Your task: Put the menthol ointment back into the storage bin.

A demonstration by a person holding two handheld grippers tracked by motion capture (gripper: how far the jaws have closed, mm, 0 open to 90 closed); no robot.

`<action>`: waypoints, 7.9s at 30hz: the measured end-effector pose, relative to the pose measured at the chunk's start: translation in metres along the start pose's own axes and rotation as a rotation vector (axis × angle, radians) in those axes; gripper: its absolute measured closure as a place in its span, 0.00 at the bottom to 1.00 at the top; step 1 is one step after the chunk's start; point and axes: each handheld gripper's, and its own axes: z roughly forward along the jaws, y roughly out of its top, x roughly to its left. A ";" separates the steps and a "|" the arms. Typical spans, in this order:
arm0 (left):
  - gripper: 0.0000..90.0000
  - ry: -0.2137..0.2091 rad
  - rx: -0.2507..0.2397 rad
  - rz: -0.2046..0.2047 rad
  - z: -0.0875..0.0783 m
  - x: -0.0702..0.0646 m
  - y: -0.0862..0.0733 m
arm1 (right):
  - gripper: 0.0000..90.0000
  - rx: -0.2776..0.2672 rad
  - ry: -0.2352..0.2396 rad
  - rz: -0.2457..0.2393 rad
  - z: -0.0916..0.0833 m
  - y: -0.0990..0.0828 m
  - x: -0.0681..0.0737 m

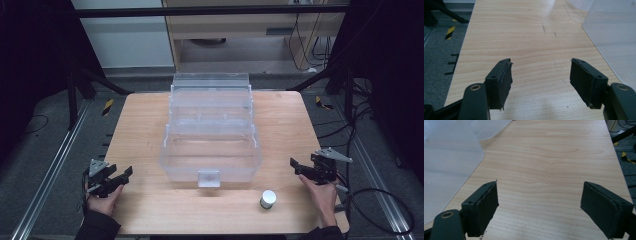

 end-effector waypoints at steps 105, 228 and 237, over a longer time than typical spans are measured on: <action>0.35 -0.008 0.059 0.067 0.006 -0.008 -0.004 | 0.34 0.707 0.482 -1.102 -0.029 0.044 0.144; 0.35 -0.010 0.069 0.072 0.008 -0.008 -0.004 | 0.56 0.629 0.496 -0.997 -0.013 0.178 0.163; 0.35 -0.010 0.068 0.072 0.008 -0.008 -0.004 | 0.56 0.631 0.494 -1.009 0.010 0.174 0.171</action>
